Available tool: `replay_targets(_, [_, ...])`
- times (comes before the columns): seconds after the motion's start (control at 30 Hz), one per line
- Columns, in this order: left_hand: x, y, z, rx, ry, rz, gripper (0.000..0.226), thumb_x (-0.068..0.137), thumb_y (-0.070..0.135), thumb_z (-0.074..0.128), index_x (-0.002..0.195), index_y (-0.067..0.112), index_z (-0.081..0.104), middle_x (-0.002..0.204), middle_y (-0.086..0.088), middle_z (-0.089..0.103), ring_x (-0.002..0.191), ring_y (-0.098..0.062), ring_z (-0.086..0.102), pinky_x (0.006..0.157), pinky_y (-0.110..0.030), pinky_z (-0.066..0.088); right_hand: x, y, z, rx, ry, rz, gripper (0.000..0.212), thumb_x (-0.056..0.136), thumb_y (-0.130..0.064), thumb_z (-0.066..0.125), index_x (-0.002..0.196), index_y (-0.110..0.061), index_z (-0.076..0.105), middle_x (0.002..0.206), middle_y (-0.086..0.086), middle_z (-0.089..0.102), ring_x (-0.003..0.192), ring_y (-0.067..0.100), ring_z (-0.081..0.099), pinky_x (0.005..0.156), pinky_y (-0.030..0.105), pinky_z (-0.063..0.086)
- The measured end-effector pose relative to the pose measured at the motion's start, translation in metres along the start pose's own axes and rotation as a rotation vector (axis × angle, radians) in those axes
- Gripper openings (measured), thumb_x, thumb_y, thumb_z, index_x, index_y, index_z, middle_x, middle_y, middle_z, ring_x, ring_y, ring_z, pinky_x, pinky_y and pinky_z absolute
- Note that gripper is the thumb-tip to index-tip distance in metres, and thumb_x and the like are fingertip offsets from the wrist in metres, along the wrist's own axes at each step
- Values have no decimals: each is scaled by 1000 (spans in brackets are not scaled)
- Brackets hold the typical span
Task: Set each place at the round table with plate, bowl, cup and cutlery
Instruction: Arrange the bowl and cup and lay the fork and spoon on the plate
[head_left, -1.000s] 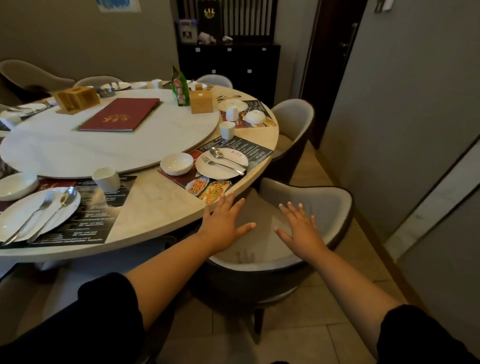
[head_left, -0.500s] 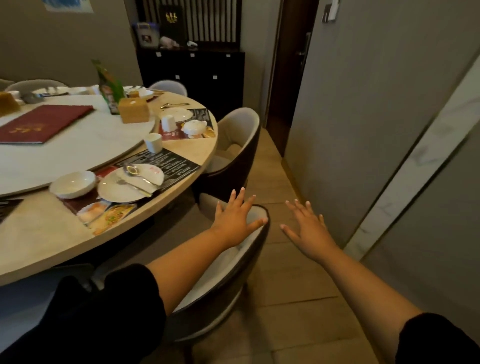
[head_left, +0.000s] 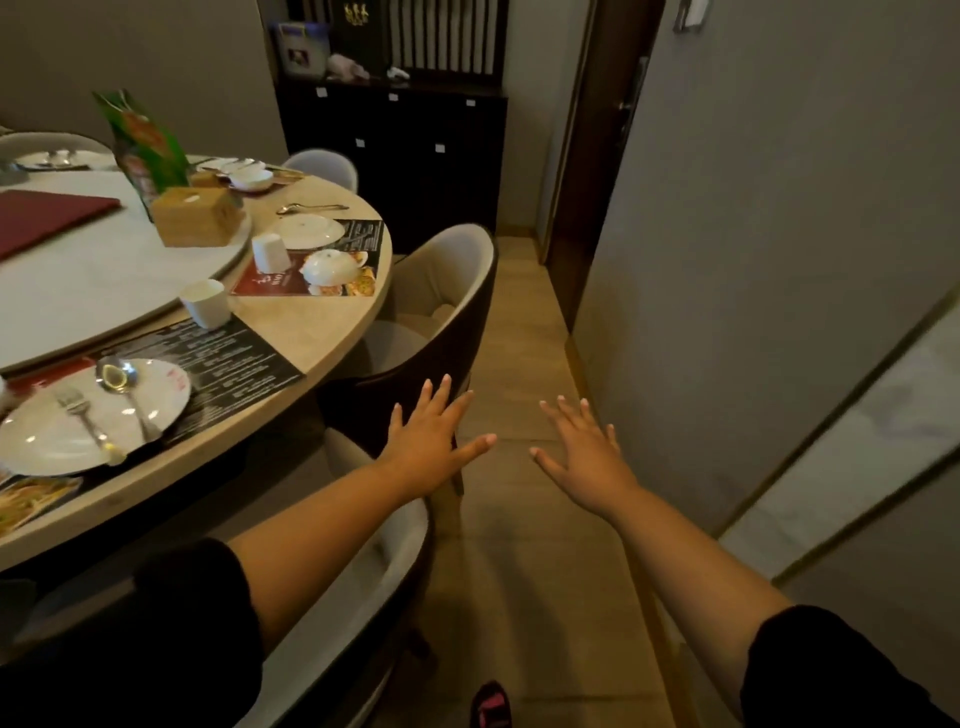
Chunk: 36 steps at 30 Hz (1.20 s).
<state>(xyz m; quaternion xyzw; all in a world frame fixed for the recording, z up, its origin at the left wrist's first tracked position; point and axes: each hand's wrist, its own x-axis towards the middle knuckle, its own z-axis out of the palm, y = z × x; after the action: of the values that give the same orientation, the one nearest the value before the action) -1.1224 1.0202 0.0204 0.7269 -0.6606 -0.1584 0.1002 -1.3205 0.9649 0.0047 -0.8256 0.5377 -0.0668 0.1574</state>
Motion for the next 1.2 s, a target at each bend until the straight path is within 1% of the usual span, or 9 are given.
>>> replay_targets(0.17, [90,1,-10,-39,-17,-115,73,89,63,34,150,32,10,160,0,-9,146,-21,-12,116,-52,-2,103,37,-26,-24,-57,-80,66,94,-50,42,150,-32,10,160,-2,4,147,22,-5,117,50,3])
replay_targets(0.3, [148,8,-23,-53,-15,-148,73,89,63,35,151,32,10,160,0,-8,146,-21,-11,116,-52,-1,168,61,-48,9,-57,-143,65,94,-49,41,150,-32,11,160,-3,4,147,20,-4,118,48,6])
replay_targets(0.47, [205,6,-27,-121,46,-179,71,90,61,35,150,35,9,160,3,-8,146,-19,-11,116,-51,-1,251,77,-55,44,-104,-241,66,94,-47,43,150,-32,11,159,-1,5,147,19,-4,119,47,8])
replay_targets(0.57, [243,-9,-34,-169,109,-281,71,90,61,36,150,35,9,160,2,-8,146,-19,-10,117,-51,0,316,81,-54,25,-152,-344,67,94,-47,44,150,-32,10,159,-1,6,147,19,-3,119,46,10])
replay_targets(0.67, [273,-25,-43,-212,151,-433,73,89,63,36,150,35,8,160,2,-9,147,-19,-9,118,-50,1,380,76,-54,46,-201,-486,67,94,-46,45,150,-31,11,159,0,7,147,18,-2,119,43,12])
replay_targets(0.83, [296,-46,-64,-272,286,-642,73,90,60,38,151,32,10,160,1,-5,148,-22,1,119,-47,10,469,37,-57,86,-302,-701,68,94,-44,48,150,-32,12,159,-2,7,147,17,-2,117,39,15])
replay_targets(1.03, [304,-104,-69,-414,311,-827,73,89,59,42,150,35,11,160,2,-3,148,-20,2,119,-47,13,544,-46,-29,68,-446,-861,71,93,-45,50,150,-33,9,160,-1,4,147,19,-3,116,41,17])
replay_targets(1.13, [317,-148,-78,-443,379,-855,74,88,60,43,150,35,12,160,3,0,147,-20,7,119,-43,16,570,-88,-7,111,-507,-901,72,92,-44,51,150,-32,10,159,-1,4,147,19,-2,117,41,17])
replay_targets(1.2, [329,-174,-87,-451,474,-791,76,84,65,42,149,35,18,160,5,8,146,-16,13,116,-38,19,586,-114,7,103,-515,-921,75,92,-45,52,150,-32,8,159,-2,3,147,18,0,115,41,20])
